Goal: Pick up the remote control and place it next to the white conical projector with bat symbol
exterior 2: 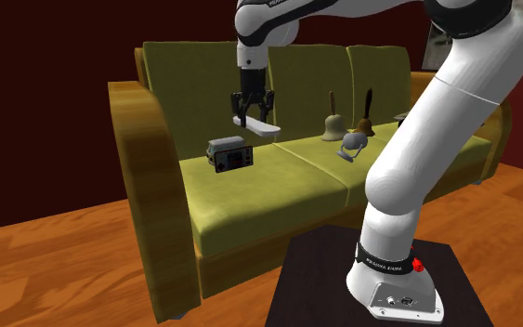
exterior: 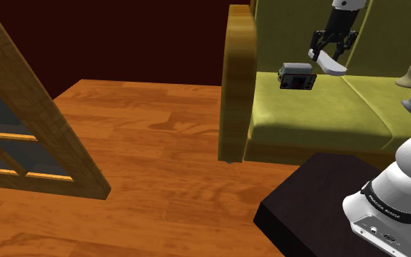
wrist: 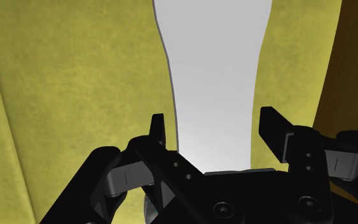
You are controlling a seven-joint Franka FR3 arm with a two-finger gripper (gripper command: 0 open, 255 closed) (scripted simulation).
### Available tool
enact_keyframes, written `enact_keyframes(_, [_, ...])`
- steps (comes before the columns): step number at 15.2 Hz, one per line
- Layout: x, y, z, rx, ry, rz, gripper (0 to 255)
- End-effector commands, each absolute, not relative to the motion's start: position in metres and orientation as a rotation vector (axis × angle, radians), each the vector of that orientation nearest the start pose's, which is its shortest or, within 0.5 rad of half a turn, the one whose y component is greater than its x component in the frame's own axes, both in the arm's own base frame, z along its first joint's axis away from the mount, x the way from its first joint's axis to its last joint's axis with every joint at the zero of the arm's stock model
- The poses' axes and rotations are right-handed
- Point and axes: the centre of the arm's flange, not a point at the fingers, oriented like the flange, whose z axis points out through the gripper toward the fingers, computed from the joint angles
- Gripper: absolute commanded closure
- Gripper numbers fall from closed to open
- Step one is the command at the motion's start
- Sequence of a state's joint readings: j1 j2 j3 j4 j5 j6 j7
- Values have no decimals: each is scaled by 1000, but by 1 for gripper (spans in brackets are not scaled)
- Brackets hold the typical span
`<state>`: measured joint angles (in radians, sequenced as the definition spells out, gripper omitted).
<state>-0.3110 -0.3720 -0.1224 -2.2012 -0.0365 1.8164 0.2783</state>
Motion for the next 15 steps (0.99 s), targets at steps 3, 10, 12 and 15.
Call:
enact_keyframes(3, [379,-234,531,-2945,1064,22,255])
enact_keyframes(10, [344,-320,532,-2945,1064,22,255])
enact_keyframes(12, [334,-344,532,-2945,1064,22,255])
enact_keyframes(15, [318,-381,532,-2945,1064,22,255])
